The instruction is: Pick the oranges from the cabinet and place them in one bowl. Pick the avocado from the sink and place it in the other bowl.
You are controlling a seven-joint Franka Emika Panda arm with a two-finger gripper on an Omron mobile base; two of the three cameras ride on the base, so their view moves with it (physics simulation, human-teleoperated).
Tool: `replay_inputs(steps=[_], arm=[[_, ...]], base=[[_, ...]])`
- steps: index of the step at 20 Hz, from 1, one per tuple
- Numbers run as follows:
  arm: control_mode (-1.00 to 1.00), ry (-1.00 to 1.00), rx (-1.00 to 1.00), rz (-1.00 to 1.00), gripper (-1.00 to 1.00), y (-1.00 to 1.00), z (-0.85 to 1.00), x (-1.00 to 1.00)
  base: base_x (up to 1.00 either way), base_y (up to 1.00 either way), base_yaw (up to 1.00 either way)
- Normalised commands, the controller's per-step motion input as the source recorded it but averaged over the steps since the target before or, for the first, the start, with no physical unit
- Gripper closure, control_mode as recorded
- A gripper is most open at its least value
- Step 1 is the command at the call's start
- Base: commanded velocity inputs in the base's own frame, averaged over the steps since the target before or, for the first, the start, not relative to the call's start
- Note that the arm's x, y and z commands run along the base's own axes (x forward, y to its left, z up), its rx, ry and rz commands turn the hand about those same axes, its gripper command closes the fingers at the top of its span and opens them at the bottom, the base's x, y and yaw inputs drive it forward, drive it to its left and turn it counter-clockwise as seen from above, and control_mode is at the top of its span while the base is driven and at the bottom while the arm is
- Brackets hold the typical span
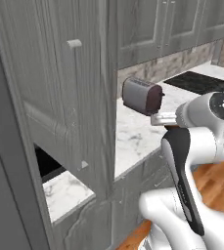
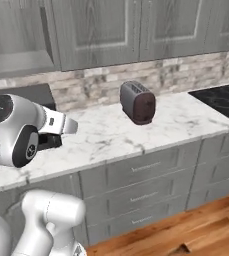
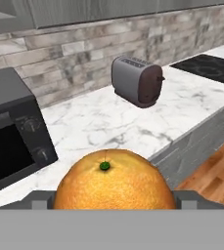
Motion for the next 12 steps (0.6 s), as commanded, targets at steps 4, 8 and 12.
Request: replay_inputs(steps=[4, 8, 12], arm=[[1.00, 0.00, 0.00, 0.00, 1.00, 0.00, 0.00, 0.00], [1.00, 0.00, 0.00, 0.00, 1.00, 0.00, 0.00, 0.00], [1.00, 0.00, 0.00, 0.00, 1.00, 0.00, 0.00, 0.00]], base=[[-0.02, 0.00, -0.51], [0.00, 0.00, -0.54], [0.00, 0.00, -0.55]])
